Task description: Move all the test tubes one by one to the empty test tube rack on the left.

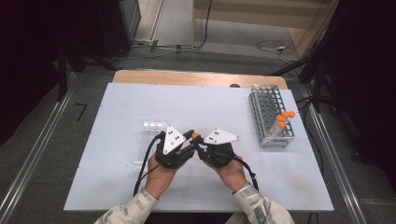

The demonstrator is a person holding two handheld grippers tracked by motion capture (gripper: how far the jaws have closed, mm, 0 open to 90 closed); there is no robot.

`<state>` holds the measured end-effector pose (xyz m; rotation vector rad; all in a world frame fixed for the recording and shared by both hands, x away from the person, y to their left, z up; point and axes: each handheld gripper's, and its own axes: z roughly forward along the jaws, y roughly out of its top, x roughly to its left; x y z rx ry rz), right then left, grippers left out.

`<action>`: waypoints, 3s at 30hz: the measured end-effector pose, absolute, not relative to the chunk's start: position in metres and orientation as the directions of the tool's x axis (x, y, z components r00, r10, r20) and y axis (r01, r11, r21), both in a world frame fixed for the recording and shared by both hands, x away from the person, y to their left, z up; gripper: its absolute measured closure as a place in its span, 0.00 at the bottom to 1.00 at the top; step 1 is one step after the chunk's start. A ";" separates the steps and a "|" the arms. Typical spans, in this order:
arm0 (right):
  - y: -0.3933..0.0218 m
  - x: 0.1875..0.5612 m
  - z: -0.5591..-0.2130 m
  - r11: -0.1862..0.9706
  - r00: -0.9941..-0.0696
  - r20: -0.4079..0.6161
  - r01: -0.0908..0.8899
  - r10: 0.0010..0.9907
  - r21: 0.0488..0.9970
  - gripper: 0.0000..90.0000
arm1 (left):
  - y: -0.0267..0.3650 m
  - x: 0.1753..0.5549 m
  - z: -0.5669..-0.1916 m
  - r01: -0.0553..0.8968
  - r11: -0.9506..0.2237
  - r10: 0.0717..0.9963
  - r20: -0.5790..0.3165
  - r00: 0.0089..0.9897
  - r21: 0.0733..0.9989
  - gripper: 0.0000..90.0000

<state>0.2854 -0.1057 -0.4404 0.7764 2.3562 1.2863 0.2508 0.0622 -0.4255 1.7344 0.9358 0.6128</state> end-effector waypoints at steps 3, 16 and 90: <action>-0.106 0.286 -0.440 0.439 -0.790 -0.039 0.298 0.612 0.848 0.80 | 0.061 0.252 -0.426 0.302 -0.170 0.821 -0.035 0.569 0.938 0.76; -0.112 0.289 -0.437 0.417 -0.786 -0.018 0.309 0.618 0.855 0.72 | 0.056 0.258 -0.425 0.314 -0.164 0.814 -0.052 0.579 0.935 0.78; -0.209 0.290 -0.453 0.360 -0.664 0.037 0.450 0.747 0.817 0.26 | 0.146 0.297 -0.414 0.349 -0.102 0.957 -0.003 0.290 0.932 0.78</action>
